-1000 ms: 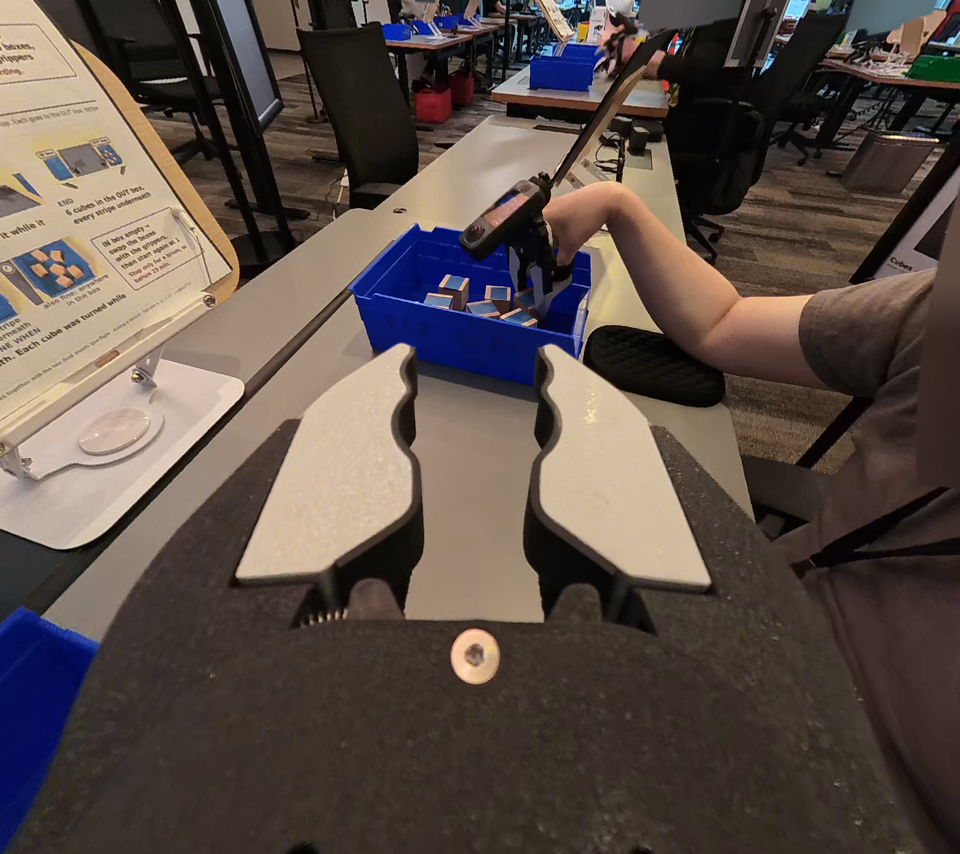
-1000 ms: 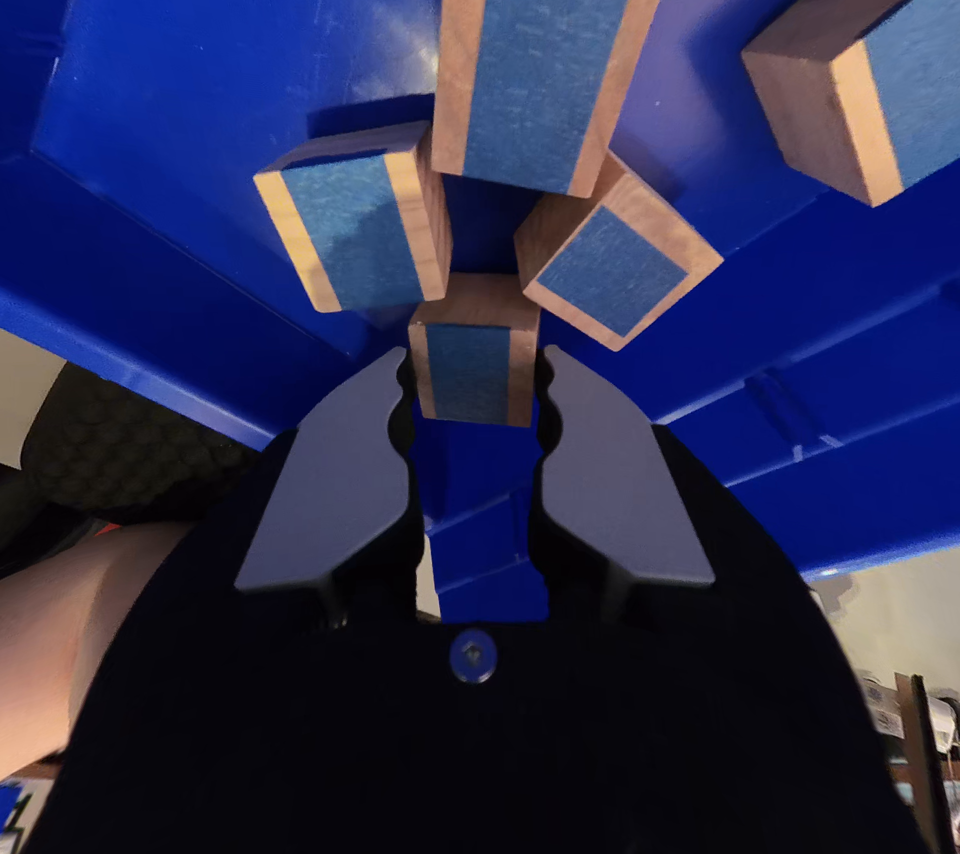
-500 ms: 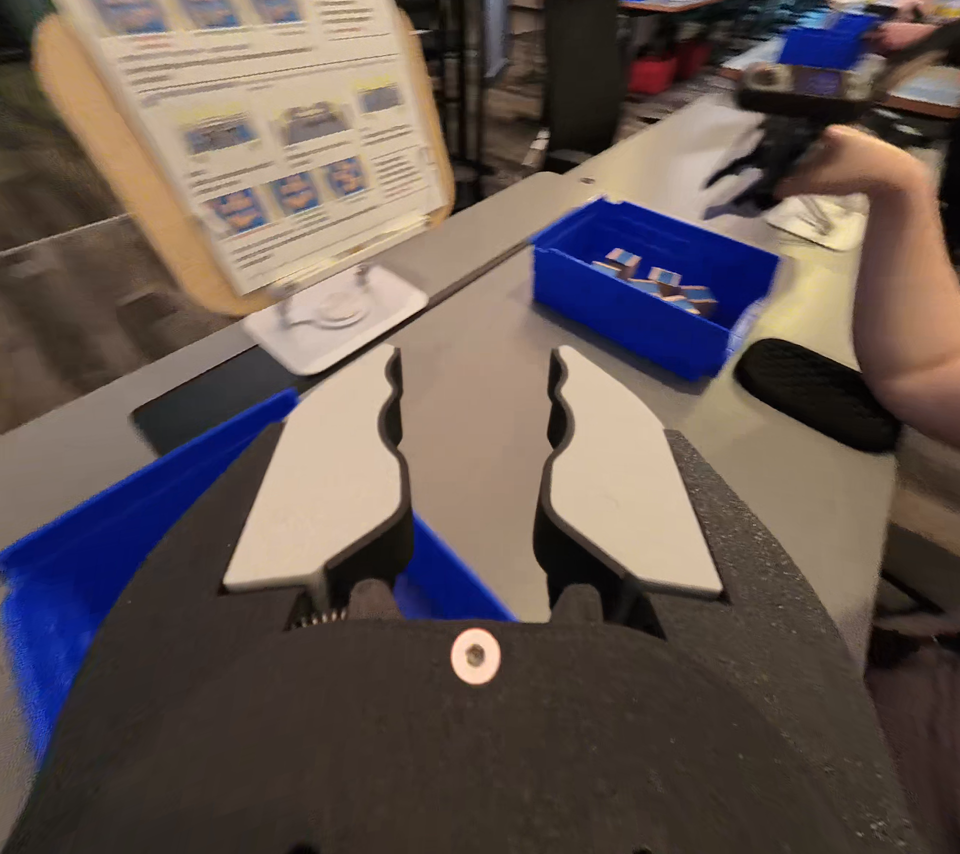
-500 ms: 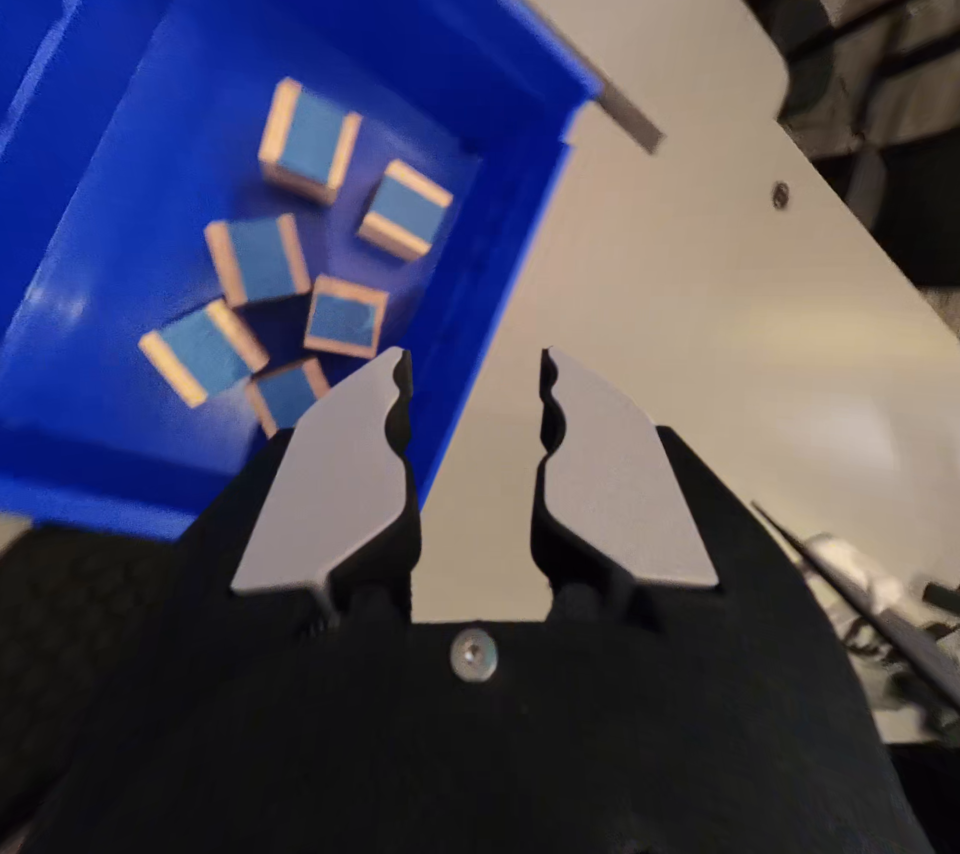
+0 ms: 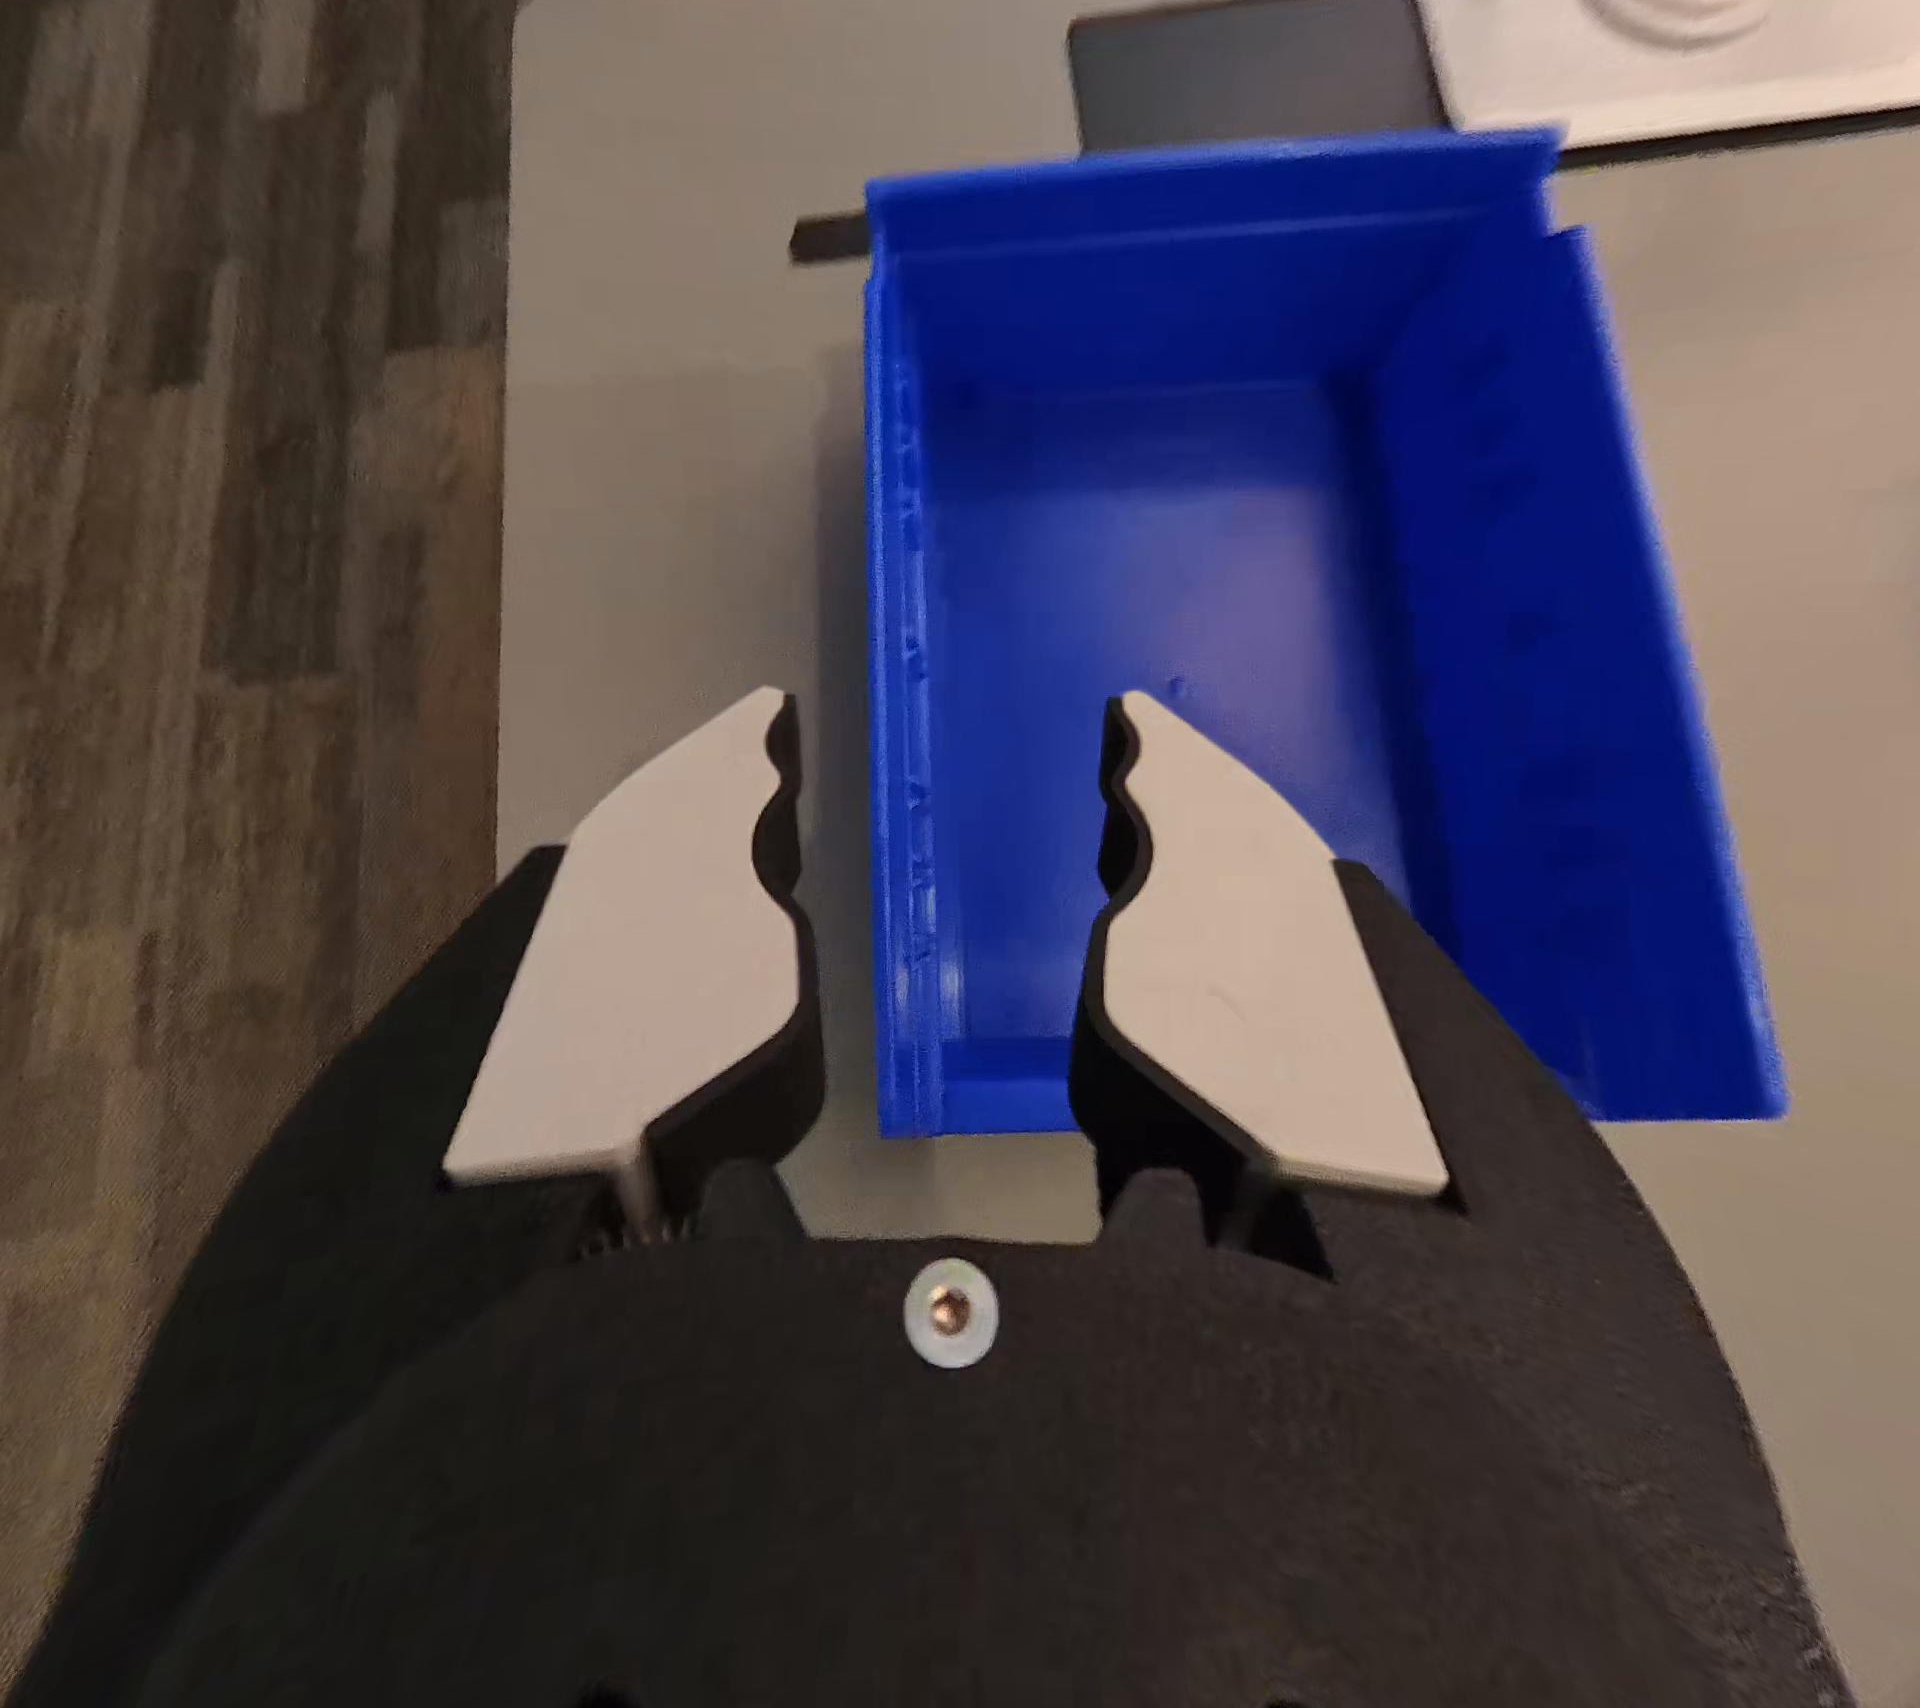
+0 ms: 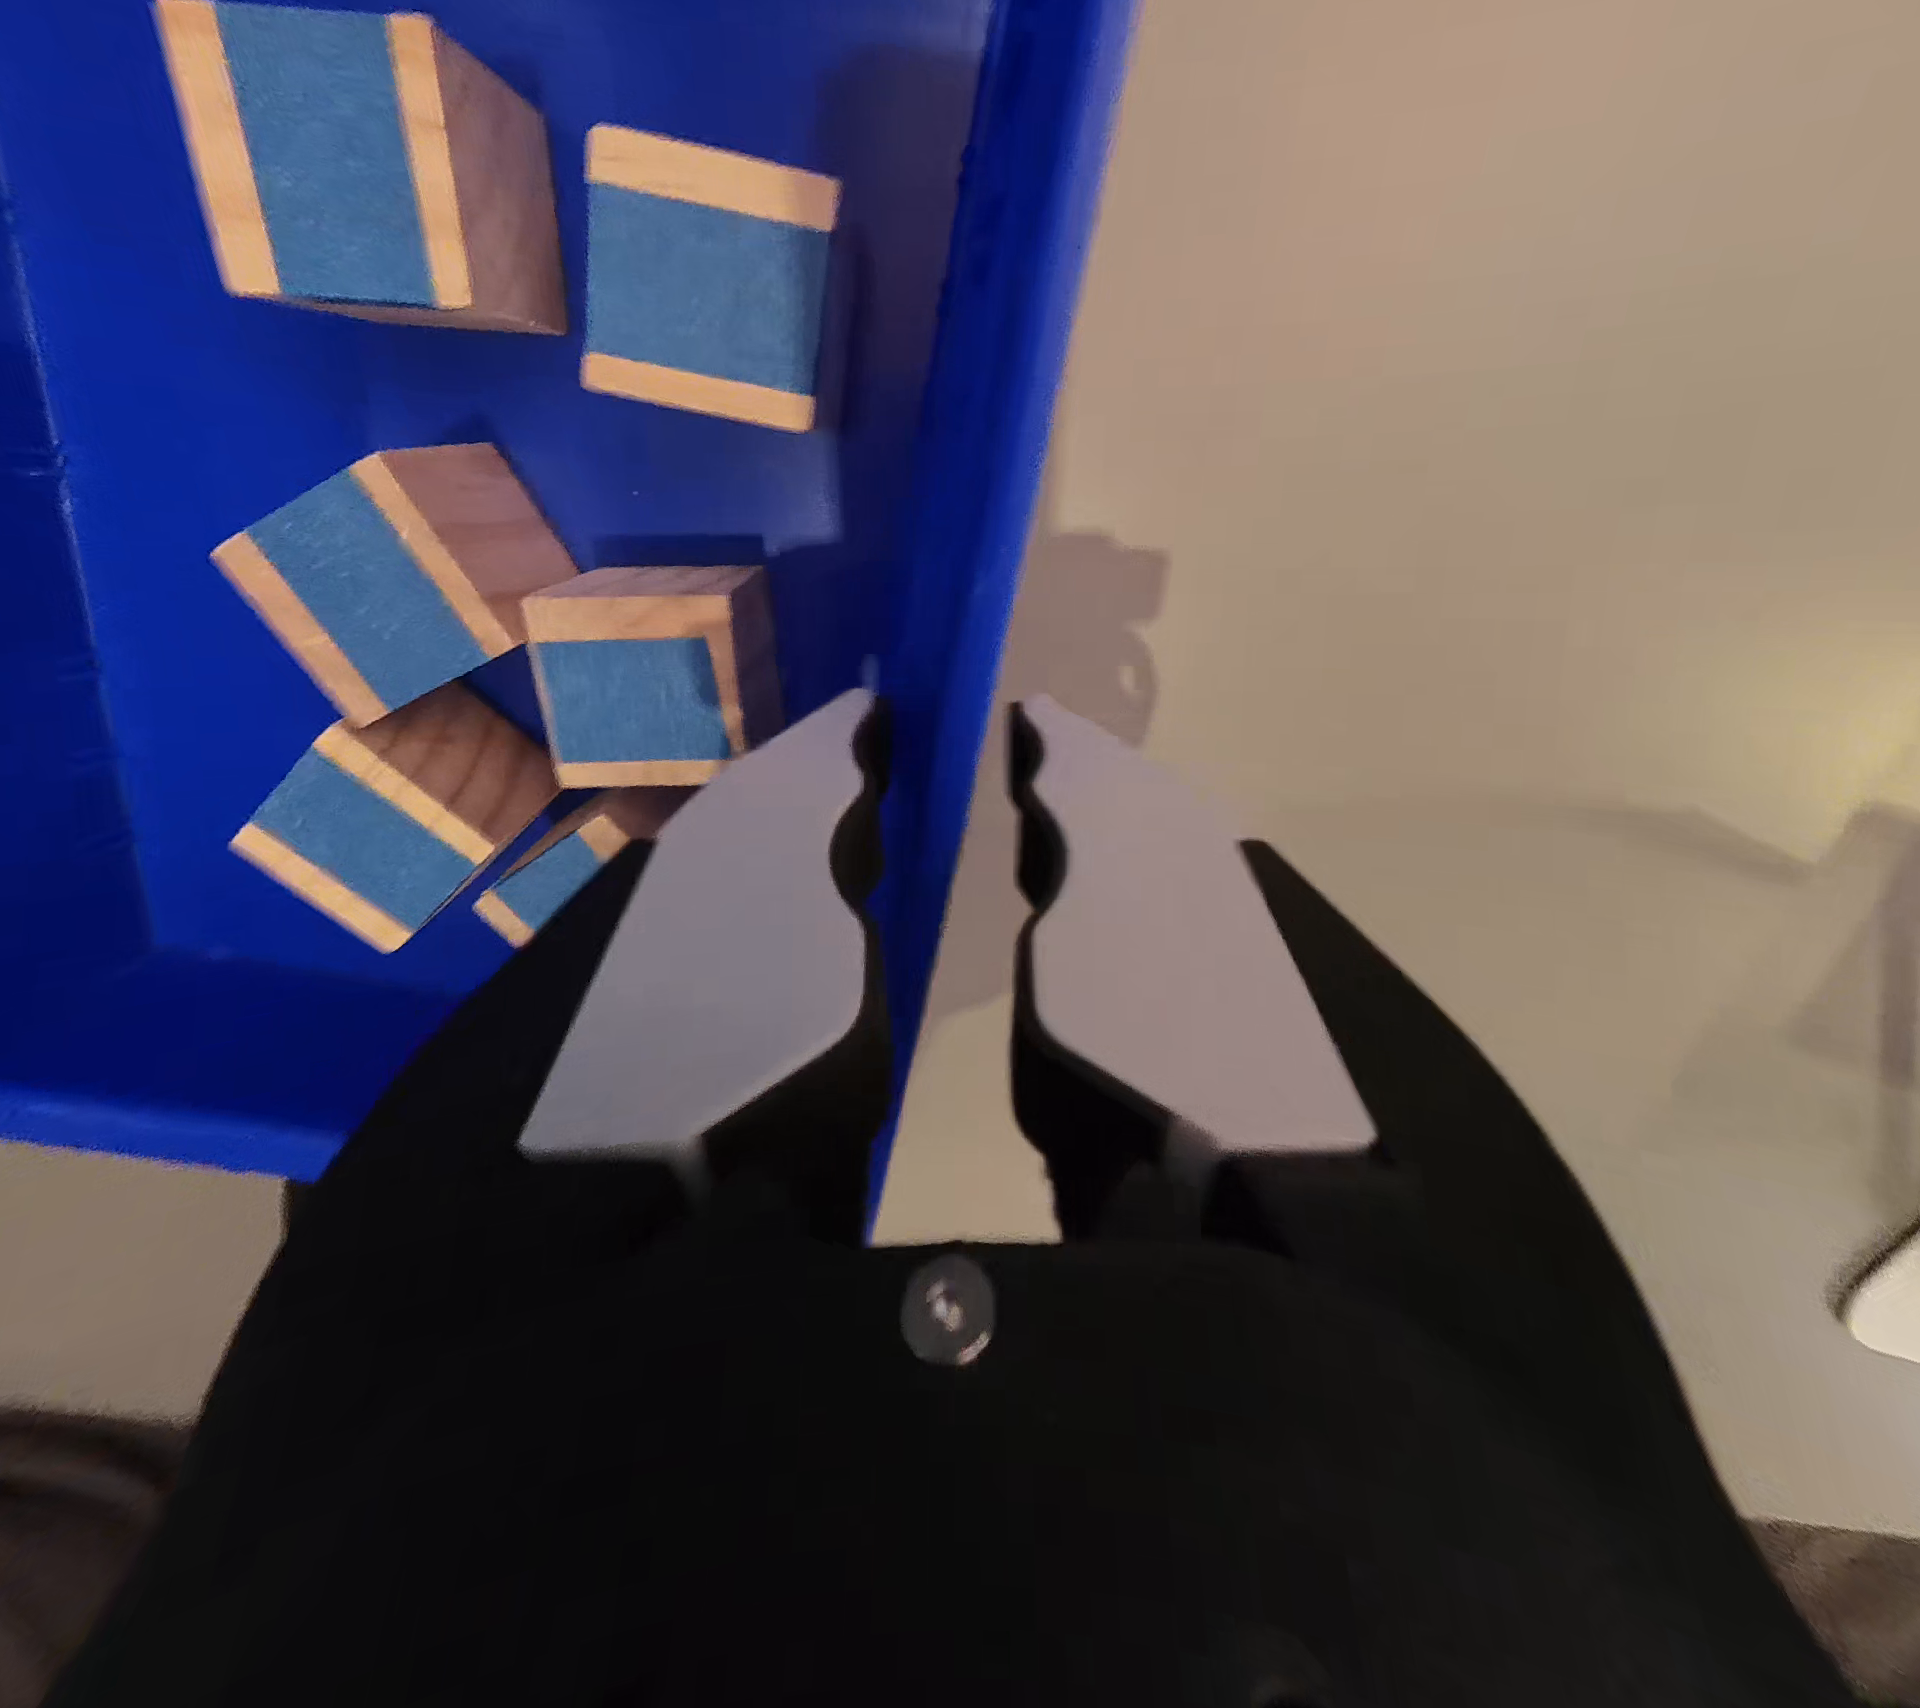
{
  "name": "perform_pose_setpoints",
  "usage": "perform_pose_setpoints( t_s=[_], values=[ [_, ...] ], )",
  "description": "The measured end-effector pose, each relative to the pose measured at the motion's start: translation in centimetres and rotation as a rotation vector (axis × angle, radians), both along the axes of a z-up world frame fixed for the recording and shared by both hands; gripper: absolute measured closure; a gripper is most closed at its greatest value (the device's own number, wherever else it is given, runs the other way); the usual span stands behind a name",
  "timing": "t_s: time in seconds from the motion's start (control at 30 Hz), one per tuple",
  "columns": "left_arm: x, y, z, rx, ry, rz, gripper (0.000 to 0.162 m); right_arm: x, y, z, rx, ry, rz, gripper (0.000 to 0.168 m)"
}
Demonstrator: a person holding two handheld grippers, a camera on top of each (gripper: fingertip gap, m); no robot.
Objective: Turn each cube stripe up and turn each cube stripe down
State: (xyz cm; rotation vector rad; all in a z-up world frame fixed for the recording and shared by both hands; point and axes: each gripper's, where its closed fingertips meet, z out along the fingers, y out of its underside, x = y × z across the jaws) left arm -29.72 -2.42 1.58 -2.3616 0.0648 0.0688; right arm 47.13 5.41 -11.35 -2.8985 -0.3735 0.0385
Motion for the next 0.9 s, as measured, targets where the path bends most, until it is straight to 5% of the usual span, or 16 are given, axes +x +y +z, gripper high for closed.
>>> perform_pose_setpoints(
  t_s=[0.03, 0.3, 0.53, 0.67, 0.9],
  values=[
    [-0.4, 0.1, -0.7, -0.027, 0.012, 0.008, 0.107, -0.7, -0.5, -0.3, -0.035, 0.035, 0.017, 0.159],
    [-2.4, 0.1, -7.9, -0.335, -0.033, 0.073, 0.113, -0.8, -0.5, -0.3, -0.046, 0.046, 0.006, 0.161],
    [-2.3, 0.5, -10.5, -0.429, -0.108, 0.096, 0.125, -0.8, -0.6, -0.3, -0.044, 0.028, 0.016, 0.160],
    [-1.5, -0.3, -12.1, -0.533, -0.189, 0.094, 0.154, -0.8, -0.6, -0.3, -0.044, 0.032, 0.016, 0.160],
    [3.1, 0.2, -12.2, -0.633, -0.125, 0.029, 0.157, -1.4, -1.2, -0.3, -0.075, 0.027, -0.021, 0.161]
  ],
)
